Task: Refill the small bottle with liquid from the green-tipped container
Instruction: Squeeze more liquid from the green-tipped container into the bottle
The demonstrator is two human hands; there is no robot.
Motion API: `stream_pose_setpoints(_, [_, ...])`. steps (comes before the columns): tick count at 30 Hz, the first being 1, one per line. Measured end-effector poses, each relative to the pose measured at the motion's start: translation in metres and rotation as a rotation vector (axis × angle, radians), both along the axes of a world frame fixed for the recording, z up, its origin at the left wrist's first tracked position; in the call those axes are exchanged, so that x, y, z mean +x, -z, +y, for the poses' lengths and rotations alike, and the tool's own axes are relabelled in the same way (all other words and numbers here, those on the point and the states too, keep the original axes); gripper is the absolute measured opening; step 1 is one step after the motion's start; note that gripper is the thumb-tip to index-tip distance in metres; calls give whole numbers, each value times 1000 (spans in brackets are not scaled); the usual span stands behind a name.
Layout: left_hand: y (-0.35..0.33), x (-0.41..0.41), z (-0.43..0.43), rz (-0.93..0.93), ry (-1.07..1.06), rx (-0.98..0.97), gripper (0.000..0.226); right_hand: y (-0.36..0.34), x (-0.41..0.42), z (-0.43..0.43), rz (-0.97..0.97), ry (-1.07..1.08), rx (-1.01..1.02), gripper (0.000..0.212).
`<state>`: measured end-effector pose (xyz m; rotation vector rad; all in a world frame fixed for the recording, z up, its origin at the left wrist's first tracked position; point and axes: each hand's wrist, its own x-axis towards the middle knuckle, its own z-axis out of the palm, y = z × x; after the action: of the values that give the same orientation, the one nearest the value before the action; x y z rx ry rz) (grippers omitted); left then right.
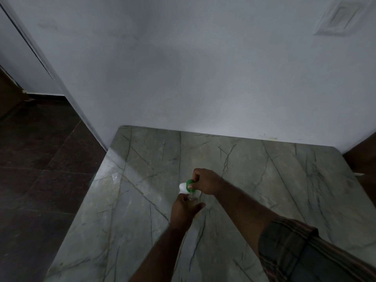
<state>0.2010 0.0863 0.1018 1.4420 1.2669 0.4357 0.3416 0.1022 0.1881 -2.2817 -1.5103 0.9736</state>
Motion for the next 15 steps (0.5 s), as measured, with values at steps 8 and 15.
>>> stream_pose_setpoints(8, [-6,0,0,-6,3,4,46,-4,1,1,14,22,-3,29])
stream_pose_setpoints(15, [-5,1,0,25,14,-4,43,-1,-2,0,-20,18,-1,22])
